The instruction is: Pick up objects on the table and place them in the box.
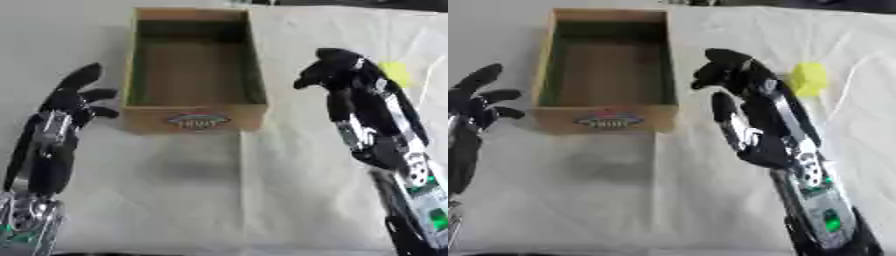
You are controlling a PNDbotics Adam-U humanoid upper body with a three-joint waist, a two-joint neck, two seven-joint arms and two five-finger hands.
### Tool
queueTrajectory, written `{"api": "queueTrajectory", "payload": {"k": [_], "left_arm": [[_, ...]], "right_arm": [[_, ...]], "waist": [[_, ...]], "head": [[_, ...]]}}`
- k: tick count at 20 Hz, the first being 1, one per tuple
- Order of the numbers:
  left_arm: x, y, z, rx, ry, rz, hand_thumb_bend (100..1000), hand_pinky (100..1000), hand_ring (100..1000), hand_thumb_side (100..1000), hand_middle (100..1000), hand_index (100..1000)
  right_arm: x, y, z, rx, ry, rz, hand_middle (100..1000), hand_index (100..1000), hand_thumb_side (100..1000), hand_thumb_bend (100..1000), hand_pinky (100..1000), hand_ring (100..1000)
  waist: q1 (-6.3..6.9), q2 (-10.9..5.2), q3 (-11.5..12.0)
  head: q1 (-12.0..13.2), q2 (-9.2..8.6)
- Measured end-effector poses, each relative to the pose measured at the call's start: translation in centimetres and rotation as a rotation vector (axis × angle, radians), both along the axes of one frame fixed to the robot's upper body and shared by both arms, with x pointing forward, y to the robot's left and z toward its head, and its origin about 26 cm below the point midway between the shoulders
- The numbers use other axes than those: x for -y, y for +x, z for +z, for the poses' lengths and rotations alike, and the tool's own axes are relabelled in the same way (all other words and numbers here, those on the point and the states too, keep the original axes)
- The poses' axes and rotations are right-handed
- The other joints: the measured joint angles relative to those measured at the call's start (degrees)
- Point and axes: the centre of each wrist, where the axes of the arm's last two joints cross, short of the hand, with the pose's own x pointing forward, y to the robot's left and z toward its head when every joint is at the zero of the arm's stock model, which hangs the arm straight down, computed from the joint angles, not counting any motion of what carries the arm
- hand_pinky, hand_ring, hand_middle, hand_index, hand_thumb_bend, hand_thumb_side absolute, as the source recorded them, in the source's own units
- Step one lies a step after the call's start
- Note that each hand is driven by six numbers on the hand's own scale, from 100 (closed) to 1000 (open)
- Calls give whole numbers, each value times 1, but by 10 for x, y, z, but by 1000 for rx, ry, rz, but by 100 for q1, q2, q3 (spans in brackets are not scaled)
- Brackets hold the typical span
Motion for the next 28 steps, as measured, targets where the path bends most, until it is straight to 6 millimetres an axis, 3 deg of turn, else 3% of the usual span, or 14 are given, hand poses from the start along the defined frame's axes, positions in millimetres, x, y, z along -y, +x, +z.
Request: {"api": "queueTrajectory", "payload": {"k": [4, 7, 9, 13, 19, 28], "left_arm": [[0, 0, 0, 2, -1, -3, 100, 646, 764, 950, 896, 869], [1, 1, 2, 7, 0, -5, 100, 646, 764, 948, 895, 867], [1, 1, 2, 9, 0, -6, 100, 645, 763, 947, 895, 866], [-1, 1, 2, 14, 5, -2, 100, 645, 763, 947, 895, 865], [-2, 1, 3, 18, 11, -2, 100, 644, 763, 947, 895, 865], [-1, 3, 6, 29, 15, -5, 100, 644, 763, 946, 896, 864]], "right_arm": [[30, -5, -4, 67, -59, -64, 700, 900, 469, 100, 725, 677], [61, -16, -10, 95, -149, -137, 749, 952, 416, 100, 736, 703], [81, -26, -15, 92, -227, -194, 785, 981, 308, 100, 748, 729], [111, -43, -22, 65, -400, -312, 864, 1000, 229, 100, 790, 806], [134, -51, -13, 74, -643, -472, 949, 1000, 198, 100, 871, 933], [152, -52, 7, 51, -812, -658, 966, 1000, 204, 100, 885, 963]], "waist": [[-21, -17, 6], [-54, -17, 34], [-73, -18, 49], [-125, -18, 67], [-141, -17, 85], [-128, 26, 129]], "head": [[-96, -34], [-164, -81], [-212, -126], [-259, -211], [-262, -258], [-242, -309]]}}
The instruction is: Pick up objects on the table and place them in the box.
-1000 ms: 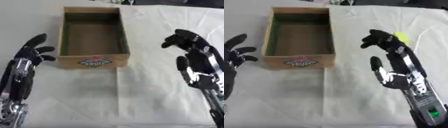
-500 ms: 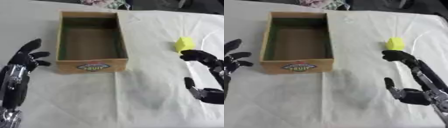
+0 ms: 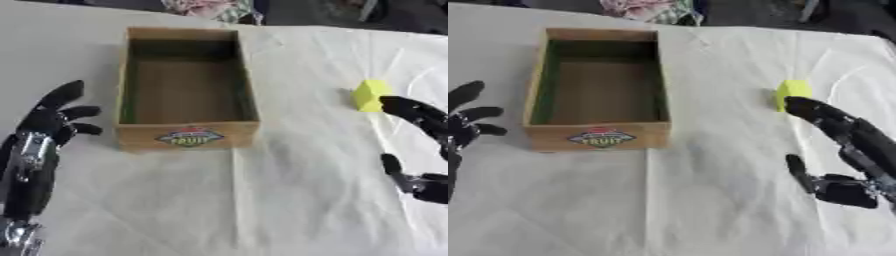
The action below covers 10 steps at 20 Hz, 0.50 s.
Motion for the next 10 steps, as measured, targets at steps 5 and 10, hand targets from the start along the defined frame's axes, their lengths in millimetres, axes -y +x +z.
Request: {"api": "queueTrajectory", "payload": {"k": [5, 10], "left_arm": [[0, 0, 4, 12, 7, -4, 100, 643, 763, 946, 896, 863], [1, 1, 8, 25, 8, -10, 100, 643, 763, 946, 896, 863]], "right_arm": [[3, 4, 12, 1, -44, -71, 971, 1000, 206, 100, 887, 971], [6, 11, 28, 29, -62, -117, 971, 1000, 205, 100, 887, 972]], "waist": [[27, 65, 63], [50, 121, 146]], "head": [[-13, -21], [-133, -93]]}}
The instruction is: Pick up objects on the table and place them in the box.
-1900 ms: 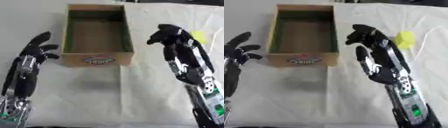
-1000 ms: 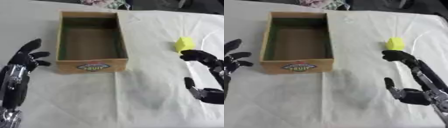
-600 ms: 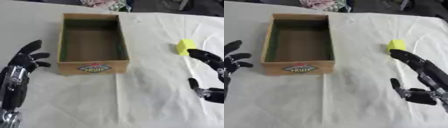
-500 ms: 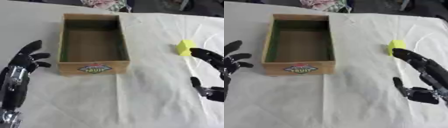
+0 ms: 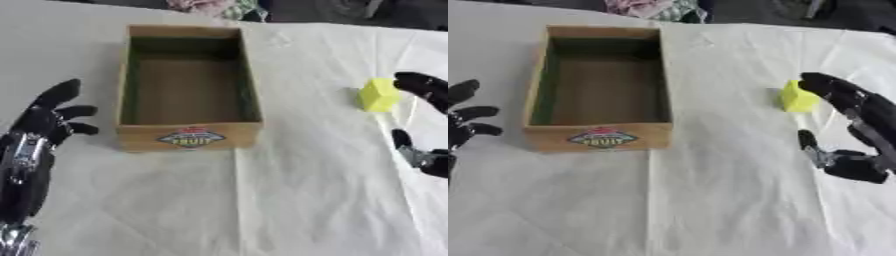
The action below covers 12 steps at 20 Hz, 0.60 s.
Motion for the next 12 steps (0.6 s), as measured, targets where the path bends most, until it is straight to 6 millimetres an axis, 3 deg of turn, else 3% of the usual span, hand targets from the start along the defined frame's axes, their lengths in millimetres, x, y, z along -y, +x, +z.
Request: {"api": "queueTrajectory", "payload": {"k": [12], "left_arm": [[4, 1, 7, 24, 17, -32, 100, 642, 762, 945, 894, 861]], "right_arm": [[36, 33, 23, 19, 26, -93, 967, 1000, 202, 100, 887, 976]], "waist": [[-5, 115, 259]], "head": [[-332, -127]]}}
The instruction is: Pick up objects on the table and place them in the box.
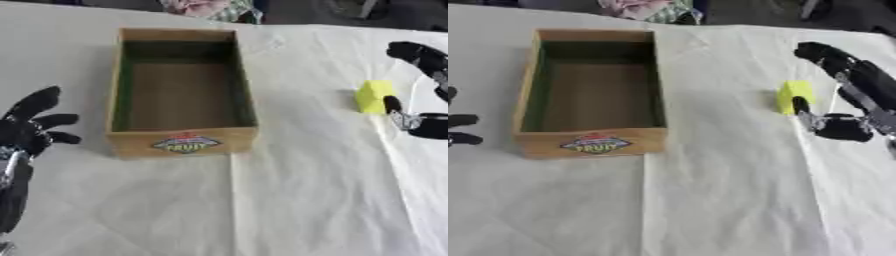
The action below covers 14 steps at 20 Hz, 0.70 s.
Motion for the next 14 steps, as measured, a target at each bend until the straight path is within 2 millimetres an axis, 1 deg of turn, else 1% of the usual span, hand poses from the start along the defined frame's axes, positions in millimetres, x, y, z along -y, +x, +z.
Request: {"api": "queueTrajectory", "payload": {"k": [7, 14], "left_arm": [[2, 1, 2, 4, 3, -20, 100, 642, 762, 945, 894, 861], [4, 1, 4, 8, 10, -34, 100, 641, 761, 947, 894, 861]], "right_arm": [[13, 15, 8, -12, 32, -4, 963, 1000, 200, 100, 885, 973], [25, 21, 9, -25, 72, -17, 954, 1000, 198, 100, 883, 967]], "waist": [[7, 23, 101], [-22, 46, 202]], "head": [[-72, -32], [-75, -33]]}}
